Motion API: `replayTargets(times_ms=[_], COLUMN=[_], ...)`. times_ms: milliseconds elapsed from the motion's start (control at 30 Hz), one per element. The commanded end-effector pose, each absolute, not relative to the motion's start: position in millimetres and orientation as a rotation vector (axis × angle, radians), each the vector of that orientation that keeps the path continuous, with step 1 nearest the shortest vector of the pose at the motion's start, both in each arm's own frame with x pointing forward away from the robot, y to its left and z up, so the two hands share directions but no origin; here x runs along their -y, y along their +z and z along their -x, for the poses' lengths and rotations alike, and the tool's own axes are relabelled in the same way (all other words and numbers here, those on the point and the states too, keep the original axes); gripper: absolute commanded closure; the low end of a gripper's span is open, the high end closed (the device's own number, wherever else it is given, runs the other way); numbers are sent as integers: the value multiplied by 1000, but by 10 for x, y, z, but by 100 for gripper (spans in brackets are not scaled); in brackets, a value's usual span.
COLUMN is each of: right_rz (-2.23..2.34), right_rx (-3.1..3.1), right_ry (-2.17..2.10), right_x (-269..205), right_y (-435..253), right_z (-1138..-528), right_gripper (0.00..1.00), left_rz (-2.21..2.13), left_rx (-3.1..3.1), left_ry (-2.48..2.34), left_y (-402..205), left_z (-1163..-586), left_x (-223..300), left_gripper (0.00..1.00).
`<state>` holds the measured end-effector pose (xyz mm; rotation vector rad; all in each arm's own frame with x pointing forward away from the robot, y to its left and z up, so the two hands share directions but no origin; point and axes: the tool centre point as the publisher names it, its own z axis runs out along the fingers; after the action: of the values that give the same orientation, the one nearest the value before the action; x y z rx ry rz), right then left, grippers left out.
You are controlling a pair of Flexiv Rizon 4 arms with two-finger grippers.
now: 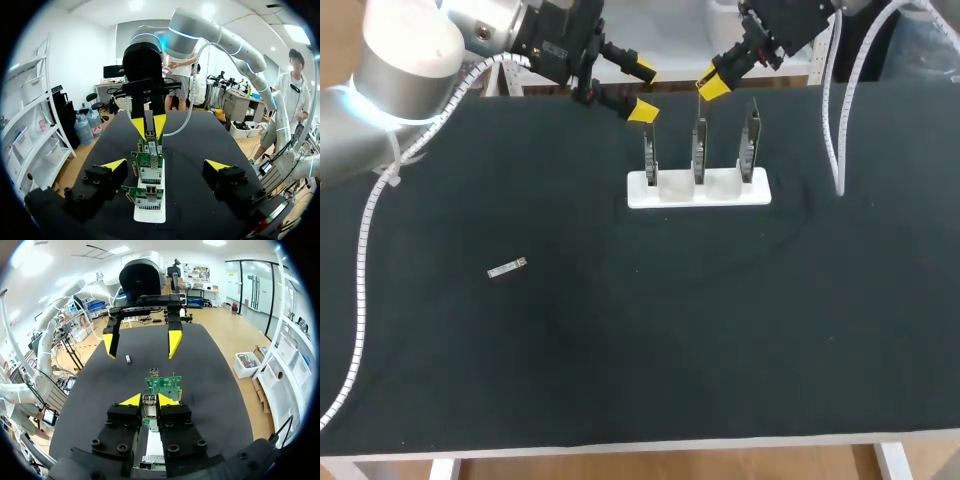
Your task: Pick up the optical module with the left hand, and insert it into the network port with the right hand.
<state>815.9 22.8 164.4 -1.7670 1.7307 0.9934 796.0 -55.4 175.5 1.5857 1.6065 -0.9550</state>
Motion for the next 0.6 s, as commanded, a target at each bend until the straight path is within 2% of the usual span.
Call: replayTargets(times_ms=[33, 600], right_rz=[1824, 1832], right_rx=[-1710, -1713], right_ry=[1089, 1094], right_x=[-235, -230], right_y=[1648, 1624], right_z=[-8235, -8228], right_gripper=[100, 100], left_rz=[-1589, -1589], left_rx=[-1606, -1606], left_ry=[-956, -956], left_y=[1754, 1754], left_z=[-7969, -7969], left_x=[553, 553], left_gripper=[0, 0])
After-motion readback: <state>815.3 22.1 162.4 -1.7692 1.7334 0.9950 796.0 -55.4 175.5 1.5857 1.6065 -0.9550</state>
